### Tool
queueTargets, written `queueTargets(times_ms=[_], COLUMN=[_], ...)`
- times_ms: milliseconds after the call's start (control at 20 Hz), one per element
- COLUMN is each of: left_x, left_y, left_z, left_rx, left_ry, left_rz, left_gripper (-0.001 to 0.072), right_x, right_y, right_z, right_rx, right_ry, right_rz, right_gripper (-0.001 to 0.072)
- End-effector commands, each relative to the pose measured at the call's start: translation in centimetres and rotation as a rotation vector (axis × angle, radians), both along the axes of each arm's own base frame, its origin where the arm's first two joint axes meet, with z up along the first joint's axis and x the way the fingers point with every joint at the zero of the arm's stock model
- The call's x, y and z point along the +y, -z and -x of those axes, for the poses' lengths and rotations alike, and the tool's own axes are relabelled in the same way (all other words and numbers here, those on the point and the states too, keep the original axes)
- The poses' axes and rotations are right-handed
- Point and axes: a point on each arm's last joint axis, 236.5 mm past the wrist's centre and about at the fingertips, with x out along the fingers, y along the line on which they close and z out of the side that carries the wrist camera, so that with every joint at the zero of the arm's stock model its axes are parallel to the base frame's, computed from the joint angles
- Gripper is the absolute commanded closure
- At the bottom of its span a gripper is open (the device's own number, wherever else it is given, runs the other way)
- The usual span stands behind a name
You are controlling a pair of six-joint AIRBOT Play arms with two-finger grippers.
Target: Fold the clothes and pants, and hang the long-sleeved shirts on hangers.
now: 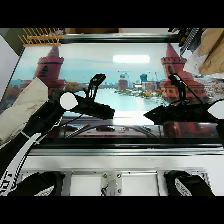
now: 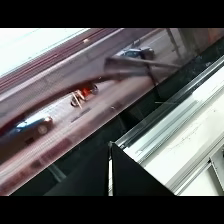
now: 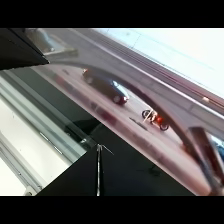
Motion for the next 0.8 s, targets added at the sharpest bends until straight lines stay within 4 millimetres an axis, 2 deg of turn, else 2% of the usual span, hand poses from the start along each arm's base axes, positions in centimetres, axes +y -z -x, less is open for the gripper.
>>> queueTargets(times_ms=[0,350,400,450,500,550,650,750], left_x=[0.0,-0.1,0.2,1.2,3.1,5.8,15.4,26.6], left_y=[0.0,-0.1,0.0,-0.2,-0.5,-1.2,-3.4,-5.5], left_z=[0.0,0.0,-0.5,-1.3,-2.5,-4.2,-8.4,-10.6], left_rx=[-0.001,0.001,-0.016,-0.043,-0.072,-0.104,-0.183,-0.210], left_ry=[0.000,0.000,-0.008,-0.016,-0.029,-0.063,-0.198,-0.420], left_rz=[0.000,0.004,-0.004,-0.027,-0.083,-0.152,-0.377,-0.615], left_gripper=[0.0697,0.0696,0.0695,0.0483,-0.0011,0.0027,0.0028,0.0029], right_x=[0.0,0.0,0.0,0.0,0.0,0.0,0.0,0.0], right_y=[0.0,0.0,0.0,0.0,0.0,0.0,0.0,0.0], right_z=[0.0,0.0,0.0,0.0,0.0,0.0,0.0,0.0], right_rx=[0.002,0.001,0.002,0.001,0.001,0.002,0.002,0.001], right_ry=[-0.001,-0.001,-0.001,-0.001,-0.001,-0.001,-0.001,-0.001], right_rz=[0.000,0.000,0.000,0.000,0.000,0.000,0.000,0.000], right_gripper=[0.0702,0.0702,0.0702,0.0702,0.0702,0.0702,0.0702,0.0702])
